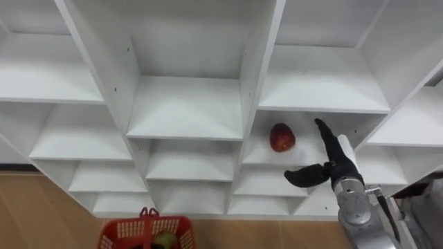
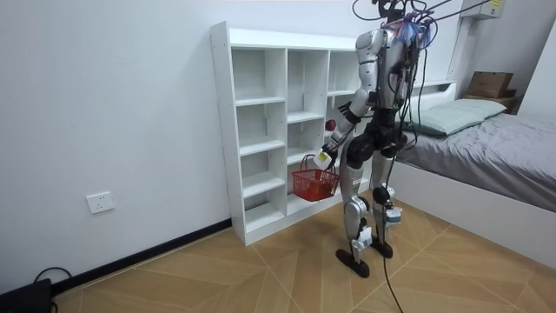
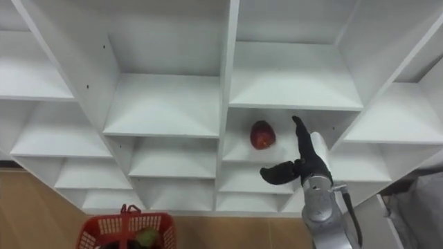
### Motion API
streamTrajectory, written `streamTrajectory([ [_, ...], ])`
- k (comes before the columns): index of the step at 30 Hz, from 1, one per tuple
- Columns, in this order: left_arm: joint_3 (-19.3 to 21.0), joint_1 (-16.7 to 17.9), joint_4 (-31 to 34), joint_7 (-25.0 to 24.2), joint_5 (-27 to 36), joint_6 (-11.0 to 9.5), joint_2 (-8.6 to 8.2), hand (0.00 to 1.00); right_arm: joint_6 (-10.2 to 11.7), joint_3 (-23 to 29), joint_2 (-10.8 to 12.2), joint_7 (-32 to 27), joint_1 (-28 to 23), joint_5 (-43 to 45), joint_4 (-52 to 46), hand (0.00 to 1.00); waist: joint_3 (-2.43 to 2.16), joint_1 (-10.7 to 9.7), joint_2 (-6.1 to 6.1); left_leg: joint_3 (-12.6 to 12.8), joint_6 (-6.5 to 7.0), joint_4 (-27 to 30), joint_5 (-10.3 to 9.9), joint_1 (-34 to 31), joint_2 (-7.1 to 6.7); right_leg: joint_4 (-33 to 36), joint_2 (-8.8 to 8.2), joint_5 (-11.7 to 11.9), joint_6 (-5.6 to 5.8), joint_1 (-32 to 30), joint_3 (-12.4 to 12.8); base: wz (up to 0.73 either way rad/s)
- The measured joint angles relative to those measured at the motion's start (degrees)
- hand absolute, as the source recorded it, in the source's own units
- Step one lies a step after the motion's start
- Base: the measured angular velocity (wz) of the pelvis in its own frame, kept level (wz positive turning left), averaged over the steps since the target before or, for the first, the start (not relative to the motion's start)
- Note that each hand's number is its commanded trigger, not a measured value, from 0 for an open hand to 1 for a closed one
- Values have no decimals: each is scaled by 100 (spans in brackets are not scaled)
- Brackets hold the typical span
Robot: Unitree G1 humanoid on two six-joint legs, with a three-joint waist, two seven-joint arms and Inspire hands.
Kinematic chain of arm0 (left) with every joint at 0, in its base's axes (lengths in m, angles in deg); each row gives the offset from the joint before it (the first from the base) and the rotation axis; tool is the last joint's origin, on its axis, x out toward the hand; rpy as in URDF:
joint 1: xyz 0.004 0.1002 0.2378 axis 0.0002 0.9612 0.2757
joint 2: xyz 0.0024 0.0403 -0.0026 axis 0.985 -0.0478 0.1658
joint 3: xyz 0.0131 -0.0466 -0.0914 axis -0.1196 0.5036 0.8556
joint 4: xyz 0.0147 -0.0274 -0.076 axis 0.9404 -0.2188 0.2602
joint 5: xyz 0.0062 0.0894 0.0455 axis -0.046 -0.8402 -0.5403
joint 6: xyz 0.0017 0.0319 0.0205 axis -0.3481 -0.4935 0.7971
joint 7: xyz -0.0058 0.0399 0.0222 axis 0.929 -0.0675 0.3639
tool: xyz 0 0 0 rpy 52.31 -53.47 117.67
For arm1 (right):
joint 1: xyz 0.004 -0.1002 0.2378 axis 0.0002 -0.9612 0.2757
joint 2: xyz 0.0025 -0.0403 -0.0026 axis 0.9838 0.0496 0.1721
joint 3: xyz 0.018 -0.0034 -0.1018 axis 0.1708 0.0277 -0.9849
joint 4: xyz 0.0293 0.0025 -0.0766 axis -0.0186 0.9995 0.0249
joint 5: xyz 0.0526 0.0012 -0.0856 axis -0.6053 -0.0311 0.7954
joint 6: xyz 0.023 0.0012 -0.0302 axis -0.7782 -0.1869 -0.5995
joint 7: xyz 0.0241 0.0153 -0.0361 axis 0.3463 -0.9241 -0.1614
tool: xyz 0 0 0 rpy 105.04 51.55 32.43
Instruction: Collect fruits from the closet
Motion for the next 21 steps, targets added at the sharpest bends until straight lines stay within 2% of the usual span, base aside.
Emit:
streamTrajectory([
  [4, -105, -177, -1, 0, -10, 1, 37, 100, 19, -9, -15, -64, 293, -215, 371, 0, -10, 53, -36, -92, 0, 142, 0, -291, 2, 103, -17, 6, -6, -248, -80, 11],
  [9, -115, -413, -25, -3, -6, -3, 50, 100, 37, 3, -18, -311, 831, -463, 1036, 0, 10, 141, -7, -131, 0, 292, 0, -583, 15, 194, -21, 19, -25, -478, -124, 4],
  [13, -156, -485, -24, -8, -20, -14, 74, 100, 77, 3, -38, -555, 1068, -537, 1184, 0, 12, 165, -9, -171, -3, 378, 1, -804, 31, 207, -13, 43, -42, -647, -176, 7],
  [15, -154, -603, -77, -52, -12, -14, 66, 100, 104, -1, -128, -673, 1155, -719, 1202, 0, 18, 283, -16, -174, -11, 416, 5, -959, 56, 209, -6, 76, -61, -784, -207, 0],
  [21, -162, -712, -280, -97, -17, -14, 61, 100, 105, -4, -253, -793, 1485, -936, 1484, 0, 42, 400, -56, -244, -23, 431, 13, -1078, 47, 190, -9, 78, -64, -872, -256, 3],
])
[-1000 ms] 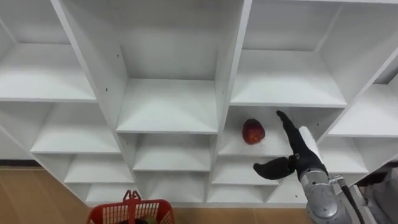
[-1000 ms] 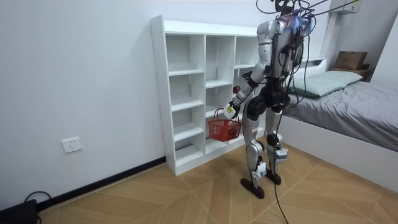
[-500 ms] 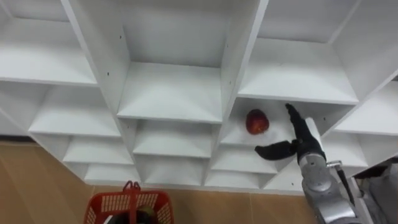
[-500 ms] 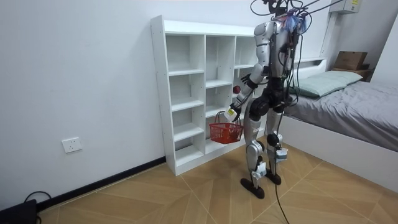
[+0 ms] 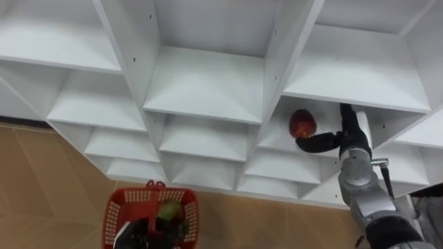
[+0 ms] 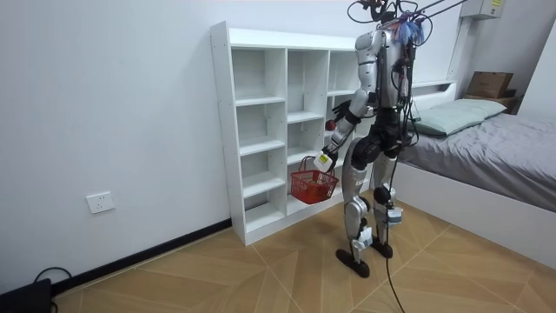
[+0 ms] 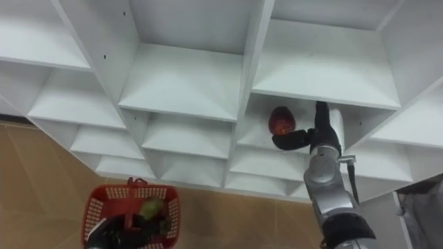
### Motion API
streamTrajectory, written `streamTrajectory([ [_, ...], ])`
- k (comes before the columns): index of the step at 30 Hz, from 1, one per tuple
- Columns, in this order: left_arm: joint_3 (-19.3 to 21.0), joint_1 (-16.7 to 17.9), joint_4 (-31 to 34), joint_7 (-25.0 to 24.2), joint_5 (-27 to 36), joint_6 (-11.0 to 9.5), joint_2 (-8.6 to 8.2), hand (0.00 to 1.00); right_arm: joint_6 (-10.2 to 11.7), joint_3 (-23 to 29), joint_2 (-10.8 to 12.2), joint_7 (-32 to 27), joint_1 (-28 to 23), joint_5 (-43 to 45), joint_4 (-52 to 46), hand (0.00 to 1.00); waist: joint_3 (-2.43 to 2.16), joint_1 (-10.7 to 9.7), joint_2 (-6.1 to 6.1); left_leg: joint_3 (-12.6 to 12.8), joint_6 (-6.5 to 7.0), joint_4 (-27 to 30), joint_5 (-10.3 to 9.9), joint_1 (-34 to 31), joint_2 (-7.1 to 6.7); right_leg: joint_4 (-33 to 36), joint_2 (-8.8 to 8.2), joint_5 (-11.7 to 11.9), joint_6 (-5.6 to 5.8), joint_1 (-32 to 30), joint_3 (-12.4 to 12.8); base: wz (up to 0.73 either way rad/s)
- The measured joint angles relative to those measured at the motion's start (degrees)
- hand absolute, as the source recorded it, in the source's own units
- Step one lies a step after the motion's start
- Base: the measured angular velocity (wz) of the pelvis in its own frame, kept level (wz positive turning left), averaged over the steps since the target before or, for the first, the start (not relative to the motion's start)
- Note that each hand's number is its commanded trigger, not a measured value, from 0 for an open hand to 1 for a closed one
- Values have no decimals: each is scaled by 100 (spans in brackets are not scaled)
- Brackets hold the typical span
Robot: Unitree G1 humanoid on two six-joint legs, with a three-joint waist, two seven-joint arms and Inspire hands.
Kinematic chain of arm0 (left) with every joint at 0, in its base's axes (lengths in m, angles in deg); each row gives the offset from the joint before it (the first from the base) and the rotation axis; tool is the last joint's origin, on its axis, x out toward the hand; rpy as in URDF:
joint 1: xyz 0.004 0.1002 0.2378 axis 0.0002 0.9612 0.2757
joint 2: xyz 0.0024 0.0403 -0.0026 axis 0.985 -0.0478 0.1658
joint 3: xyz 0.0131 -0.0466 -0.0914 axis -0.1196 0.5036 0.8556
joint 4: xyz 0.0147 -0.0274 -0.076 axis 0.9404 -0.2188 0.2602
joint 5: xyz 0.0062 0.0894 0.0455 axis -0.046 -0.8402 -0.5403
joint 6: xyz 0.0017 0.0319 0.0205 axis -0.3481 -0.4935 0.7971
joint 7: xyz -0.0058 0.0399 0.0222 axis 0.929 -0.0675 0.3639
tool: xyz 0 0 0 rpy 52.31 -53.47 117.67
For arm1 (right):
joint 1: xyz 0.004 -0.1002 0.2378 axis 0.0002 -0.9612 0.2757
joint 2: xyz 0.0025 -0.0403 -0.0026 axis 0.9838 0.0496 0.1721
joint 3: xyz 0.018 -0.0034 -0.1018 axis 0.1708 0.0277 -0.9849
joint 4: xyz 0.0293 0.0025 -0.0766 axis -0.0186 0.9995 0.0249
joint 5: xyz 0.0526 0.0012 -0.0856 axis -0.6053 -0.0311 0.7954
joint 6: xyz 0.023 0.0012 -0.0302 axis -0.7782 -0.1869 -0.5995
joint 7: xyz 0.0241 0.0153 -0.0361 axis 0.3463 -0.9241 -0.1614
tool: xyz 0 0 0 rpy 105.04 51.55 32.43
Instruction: Collect fruits from the closet
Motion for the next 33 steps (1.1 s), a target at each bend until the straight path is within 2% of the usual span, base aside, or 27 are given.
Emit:
streamTrajectory([
  [7, 2, -5, -43, 24, 0, 14, 38, 100, -12, -7, -51, -91, 107, -212, 135, 0, 43, 51, -66, -25, 0, 32, 0, -118, 0, -9, -5, 0, 0, -90, -52, 2],
  [22, -4, -126, -5, -5, -3, 15, 72, 100, -14, -174, -127, -169, 438, -520, 351, 0, 47, 77, -84, -28, -19, 79, 13, -410, 39, 15, 12, 22, -31, -372, -71, 0],
  [29, -48, -182, -19, -5, -114, 12, 79, 100, -28, -191, -145, -155, 567, -427, 687, 0, 66, 338, -122, -45, -33, 82, 22, -506, 54, 13, 4, 31, -45, -462, -107, 0],
  [33, -67, -254, -125, -127, -239, 2, 153, 100, -28, -381, -145, -95, 782, -319, 853, 0, 108, 384, -193, -85, -48, 82, 32, -541, 51, 17, 3, 32, -47, -480, -156, 5],
])
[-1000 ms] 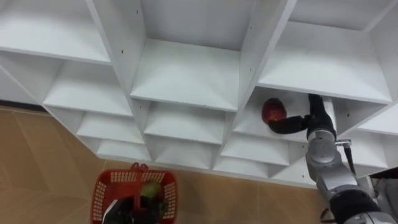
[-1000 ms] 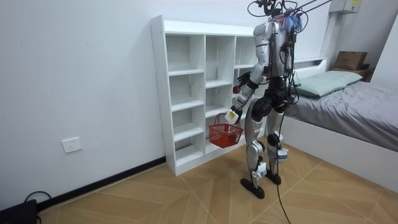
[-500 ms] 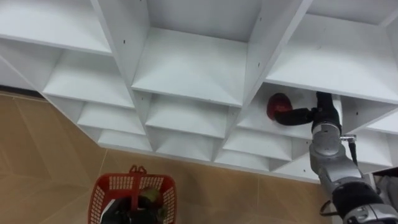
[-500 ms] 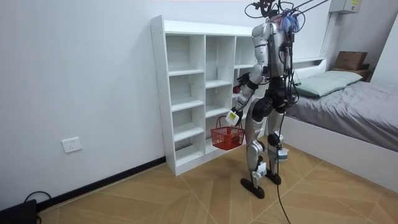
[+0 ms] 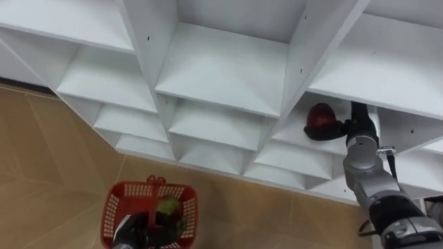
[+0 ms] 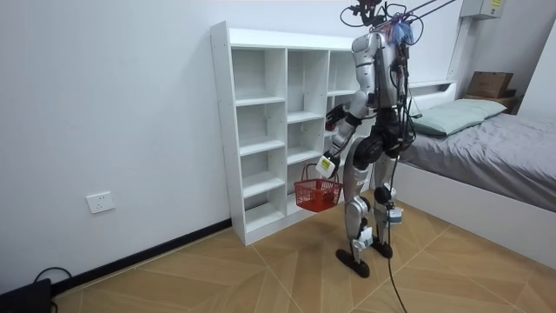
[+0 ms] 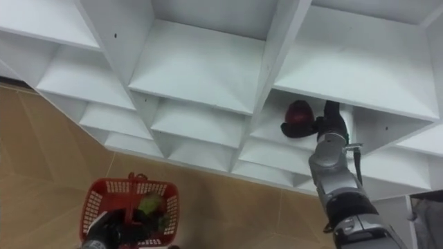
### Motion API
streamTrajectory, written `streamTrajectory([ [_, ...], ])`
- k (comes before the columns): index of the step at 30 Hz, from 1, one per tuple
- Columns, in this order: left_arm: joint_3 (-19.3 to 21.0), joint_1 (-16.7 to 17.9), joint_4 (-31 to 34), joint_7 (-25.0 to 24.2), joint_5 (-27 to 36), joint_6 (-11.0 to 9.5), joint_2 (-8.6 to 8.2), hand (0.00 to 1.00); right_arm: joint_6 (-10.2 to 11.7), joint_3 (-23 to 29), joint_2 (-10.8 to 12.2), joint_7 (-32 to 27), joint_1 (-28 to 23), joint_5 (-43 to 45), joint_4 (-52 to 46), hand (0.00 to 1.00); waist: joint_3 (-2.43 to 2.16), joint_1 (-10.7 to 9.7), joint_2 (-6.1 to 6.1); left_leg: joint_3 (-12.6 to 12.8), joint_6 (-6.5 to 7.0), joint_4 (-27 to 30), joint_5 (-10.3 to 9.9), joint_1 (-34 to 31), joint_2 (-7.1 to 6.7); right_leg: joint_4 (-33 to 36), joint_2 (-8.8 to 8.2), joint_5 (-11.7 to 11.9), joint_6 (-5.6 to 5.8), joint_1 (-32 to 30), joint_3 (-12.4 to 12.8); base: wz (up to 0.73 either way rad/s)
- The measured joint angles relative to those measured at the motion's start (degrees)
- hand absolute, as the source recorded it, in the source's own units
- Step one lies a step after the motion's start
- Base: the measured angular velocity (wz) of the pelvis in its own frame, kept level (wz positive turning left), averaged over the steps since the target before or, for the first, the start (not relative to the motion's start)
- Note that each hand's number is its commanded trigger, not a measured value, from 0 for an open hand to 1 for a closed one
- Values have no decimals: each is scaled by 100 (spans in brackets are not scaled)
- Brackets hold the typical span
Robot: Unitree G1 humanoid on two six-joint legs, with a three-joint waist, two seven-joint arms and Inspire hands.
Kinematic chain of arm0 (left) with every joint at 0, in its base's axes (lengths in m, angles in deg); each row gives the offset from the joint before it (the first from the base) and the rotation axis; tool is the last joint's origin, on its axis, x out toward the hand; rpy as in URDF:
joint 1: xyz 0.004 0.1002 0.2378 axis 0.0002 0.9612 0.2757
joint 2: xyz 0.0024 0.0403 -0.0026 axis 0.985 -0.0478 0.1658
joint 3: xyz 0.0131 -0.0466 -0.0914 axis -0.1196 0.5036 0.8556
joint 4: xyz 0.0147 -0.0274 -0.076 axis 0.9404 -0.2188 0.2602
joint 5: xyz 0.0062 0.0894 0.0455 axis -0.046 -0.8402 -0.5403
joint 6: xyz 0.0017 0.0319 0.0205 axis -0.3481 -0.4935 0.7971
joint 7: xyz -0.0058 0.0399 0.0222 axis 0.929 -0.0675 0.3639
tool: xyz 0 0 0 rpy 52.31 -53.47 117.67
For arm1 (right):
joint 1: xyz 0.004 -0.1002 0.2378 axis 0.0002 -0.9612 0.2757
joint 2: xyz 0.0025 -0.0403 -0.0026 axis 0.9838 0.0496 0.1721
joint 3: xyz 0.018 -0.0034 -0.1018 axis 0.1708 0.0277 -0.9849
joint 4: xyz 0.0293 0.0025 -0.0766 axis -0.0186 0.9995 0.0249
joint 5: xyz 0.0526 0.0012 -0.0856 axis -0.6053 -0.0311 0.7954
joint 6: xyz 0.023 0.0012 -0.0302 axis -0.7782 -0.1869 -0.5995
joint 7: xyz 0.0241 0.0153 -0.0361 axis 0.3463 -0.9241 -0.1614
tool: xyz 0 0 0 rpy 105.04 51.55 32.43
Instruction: Collect fruits from the closet
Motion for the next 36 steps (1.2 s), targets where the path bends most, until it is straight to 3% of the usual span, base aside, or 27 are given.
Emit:
streamTrajectory([
  [5, -43, -18, -1, -81, -132, 0, 21, 100, 1, -17, 0, 12, 242, -1, 211, 0, 38, 8, -66, -93, -3, 42, 2, -74, -11, -4, -5, 0, 0, -12, -108, 10],
  [18, -167, -180, -2, -236, -245, 3, 21, 100, -50, -32, -4, 48, 293, -1, 406, 0, 53, 243, -71, -128, -3, 163, 2, -283, -11, -1, -11, 13, -22, -143, -169, 2],
  [36, -162, -238, -177, -226, -188, 55, 29, 100, -105, -30, -135, 299, 302, 170, 763, 0, 70, 247, -45, -184, -4, 222, 1, -368, -11, 69, -5, 15, -25, -199, -242, 1],
])
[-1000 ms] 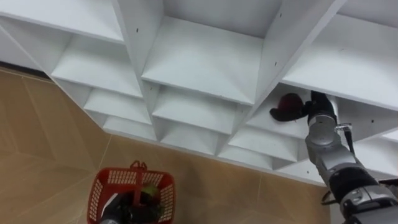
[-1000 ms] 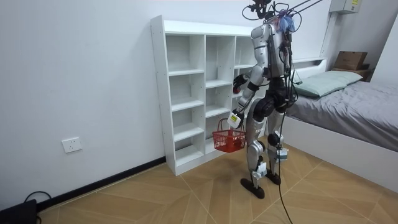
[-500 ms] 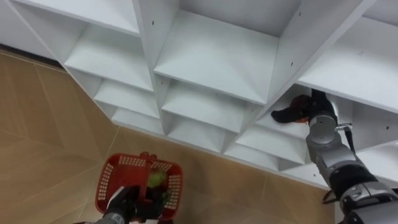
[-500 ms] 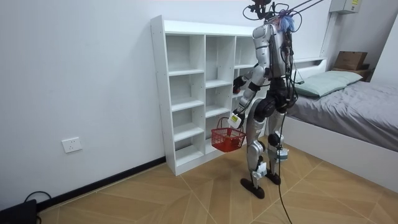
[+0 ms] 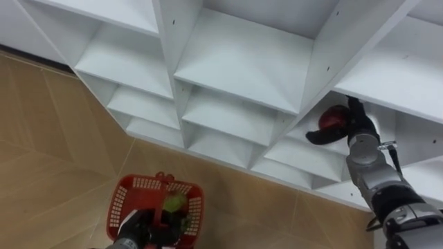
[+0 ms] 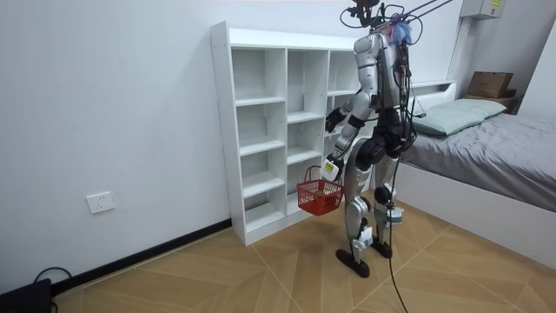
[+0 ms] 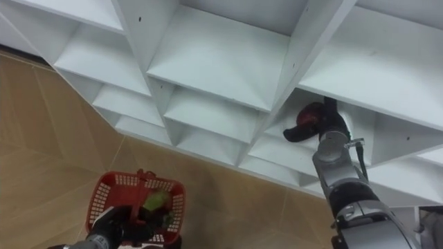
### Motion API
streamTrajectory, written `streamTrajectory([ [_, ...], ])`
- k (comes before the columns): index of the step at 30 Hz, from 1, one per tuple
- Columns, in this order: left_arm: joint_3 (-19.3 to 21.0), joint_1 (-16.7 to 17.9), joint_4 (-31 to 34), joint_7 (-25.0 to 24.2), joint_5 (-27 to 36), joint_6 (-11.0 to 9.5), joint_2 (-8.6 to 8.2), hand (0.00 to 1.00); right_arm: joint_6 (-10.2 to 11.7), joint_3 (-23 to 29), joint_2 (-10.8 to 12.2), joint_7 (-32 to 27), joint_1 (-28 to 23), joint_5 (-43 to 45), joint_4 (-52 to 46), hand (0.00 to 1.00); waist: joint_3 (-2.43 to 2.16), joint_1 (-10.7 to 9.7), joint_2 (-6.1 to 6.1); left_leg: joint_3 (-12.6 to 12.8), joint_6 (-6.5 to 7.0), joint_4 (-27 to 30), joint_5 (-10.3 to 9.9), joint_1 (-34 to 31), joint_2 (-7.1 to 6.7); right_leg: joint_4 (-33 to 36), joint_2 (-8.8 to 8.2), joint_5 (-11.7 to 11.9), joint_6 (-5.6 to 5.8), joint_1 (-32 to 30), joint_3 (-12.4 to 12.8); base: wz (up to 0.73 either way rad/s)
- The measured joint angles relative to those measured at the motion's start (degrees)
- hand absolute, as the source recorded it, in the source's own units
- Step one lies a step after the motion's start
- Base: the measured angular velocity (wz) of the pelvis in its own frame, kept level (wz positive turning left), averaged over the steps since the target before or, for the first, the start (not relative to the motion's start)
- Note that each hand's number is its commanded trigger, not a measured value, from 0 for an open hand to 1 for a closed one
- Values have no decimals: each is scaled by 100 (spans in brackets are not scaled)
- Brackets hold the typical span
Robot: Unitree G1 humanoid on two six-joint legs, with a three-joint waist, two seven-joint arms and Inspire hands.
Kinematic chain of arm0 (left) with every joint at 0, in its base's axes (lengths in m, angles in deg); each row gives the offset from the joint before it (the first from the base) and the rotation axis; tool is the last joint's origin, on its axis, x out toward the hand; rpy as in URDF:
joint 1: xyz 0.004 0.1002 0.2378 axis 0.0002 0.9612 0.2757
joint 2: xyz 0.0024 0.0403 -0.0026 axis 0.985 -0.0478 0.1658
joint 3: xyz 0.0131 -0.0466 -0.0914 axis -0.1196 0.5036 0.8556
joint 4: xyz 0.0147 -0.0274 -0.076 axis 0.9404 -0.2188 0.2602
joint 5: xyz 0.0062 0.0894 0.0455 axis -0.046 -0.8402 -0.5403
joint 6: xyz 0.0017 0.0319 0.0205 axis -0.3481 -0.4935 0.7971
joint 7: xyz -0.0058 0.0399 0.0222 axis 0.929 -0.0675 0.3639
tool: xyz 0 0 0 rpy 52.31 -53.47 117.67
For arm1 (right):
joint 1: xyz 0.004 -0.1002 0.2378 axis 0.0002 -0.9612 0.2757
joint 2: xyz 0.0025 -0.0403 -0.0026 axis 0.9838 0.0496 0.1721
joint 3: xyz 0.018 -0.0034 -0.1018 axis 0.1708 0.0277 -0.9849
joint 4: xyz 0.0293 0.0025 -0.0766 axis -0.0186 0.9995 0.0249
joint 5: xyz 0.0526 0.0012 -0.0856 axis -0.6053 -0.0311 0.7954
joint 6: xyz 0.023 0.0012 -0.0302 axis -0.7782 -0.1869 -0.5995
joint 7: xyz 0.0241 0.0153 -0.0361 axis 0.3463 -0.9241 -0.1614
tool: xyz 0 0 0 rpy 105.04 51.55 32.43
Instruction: Collect fruits from the closet
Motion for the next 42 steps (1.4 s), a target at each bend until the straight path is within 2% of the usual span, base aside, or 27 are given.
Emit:
streamTrajectory([
  [11, 8, 4, -34, 0, -2, 35, 20, 100, -24, 2, -84, 124, 19, 4, 92, 0, -11, 6, 22, -56, 0, 0, 0, -7, -13, -1, -2, 0, 0, 17, -70, 3],
  [12, 10, 3, -34, 0, -2, 35, 22, 100, -25, 2, -84, 129, 19, 5, 103, 51, -16, 6, 30, -56, 0, 0, 0, 1, -34, -1, -2, 0, 0, 23, -71, 0],
  [13, 10, 3, -34, 0, -2, 35, 23, 100, -26, 2, -85, 130, 19, 5, 106, 89, -17, 7, 32, -57, 0, 0, 0, 4, -48, -1, -2, 0, 0, 25, -71, 0],
  [14, 10, 4, -34, 1, -2, 35, 24, 100, -27, 2, -85, 131, 19, 5, 112, 100, -20, 7, 38, -57, -1, 1, 1, 6, -50, -1, -3, 0, 0, 27, -71, 0],
  [19, 7, 3, -35, 4, -2, 36, 33, 100, -34, 5, -121, 111, 59, 5, 130, 100, -21, 12, 39, -58, 0, 27, 2, 13, -53, 0, -5, 0, 0, 42, -66, 0],
  [24, -2, 5, -44, 3, 2, 36, 52, 100, -84, 2, -309, 89, 81, -1, 145, 100, -20, 15, 40, -51, -1, 41, 2, 17, -46, 0, -1, 1, -2, 47, -56, 0],
  [42, 1, -1, -59, 21, -10, 34, 69, 100, -98, -6, -307, 104, 80, -9, 201, 100, -11, 21, 54, -44, -12, -19, 10, 113, -48, -2, 6, 4, -6, 100, -12, -1],
])
